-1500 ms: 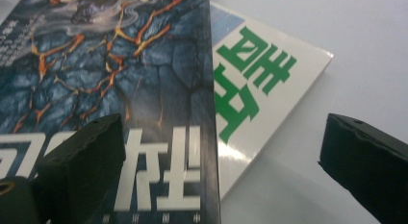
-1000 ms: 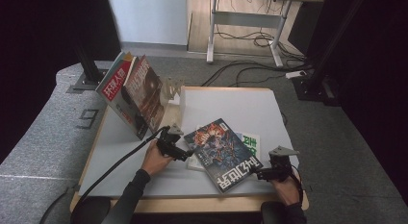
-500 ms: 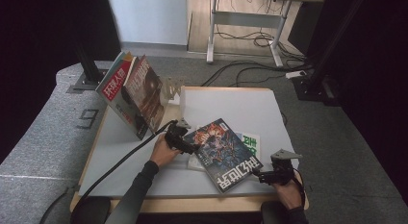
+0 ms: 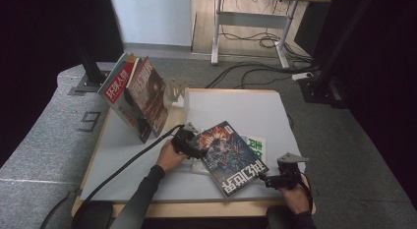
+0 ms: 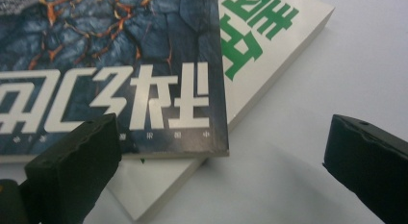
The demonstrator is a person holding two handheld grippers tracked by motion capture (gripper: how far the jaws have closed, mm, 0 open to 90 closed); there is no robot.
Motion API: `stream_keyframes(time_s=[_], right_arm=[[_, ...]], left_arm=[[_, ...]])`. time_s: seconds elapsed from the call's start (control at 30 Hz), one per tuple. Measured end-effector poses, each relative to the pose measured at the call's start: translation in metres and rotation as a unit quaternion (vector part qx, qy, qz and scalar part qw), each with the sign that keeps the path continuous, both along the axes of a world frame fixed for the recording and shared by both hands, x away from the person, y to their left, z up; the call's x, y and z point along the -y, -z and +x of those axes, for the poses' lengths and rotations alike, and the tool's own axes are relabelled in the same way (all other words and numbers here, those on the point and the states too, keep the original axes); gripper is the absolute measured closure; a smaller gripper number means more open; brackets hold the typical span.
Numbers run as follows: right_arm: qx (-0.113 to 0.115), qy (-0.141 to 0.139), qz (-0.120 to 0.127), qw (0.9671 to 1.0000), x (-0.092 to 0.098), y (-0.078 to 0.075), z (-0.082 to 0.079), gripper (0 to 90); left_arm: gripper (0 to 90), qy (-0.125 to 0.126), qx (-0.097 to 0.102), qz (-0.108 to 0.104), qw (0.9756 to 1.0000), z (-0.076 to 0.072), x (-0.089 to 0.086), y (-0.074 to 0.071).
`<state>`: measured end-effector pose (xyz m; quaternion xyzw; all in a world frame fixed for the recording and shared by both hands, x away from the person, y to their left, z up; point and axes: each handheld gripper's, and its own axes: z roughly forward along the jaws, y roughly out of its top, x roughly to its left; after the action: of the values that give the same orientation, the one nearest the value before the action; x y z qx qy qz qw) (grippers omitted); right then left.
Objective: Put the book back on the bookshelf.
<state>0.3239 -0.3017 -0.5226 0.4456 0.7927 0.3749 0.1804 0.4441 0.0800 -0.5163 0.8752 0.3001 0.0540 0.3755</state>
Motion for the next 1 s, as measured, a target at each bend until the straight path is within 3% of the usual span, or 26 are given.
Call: stream_keyframes(time_s=[0.5, 1.0], right_arm=[[0.006, 0.011, -0.001, 0.9999, 0.003, 0.001, 0.004, 0.0], [-0.007, 0.026, 0.014, 0.9995, 0.007, 0.002, 0.018, 0.0]], left_arm=[[1.4, -0.011, -0.003, 0.012, 0.9999, -0.014, -0.001, -0.002], [0.0, -0.009, -0.016, 0.015, 0.9997, -0.036, -0.015, -0.002]])
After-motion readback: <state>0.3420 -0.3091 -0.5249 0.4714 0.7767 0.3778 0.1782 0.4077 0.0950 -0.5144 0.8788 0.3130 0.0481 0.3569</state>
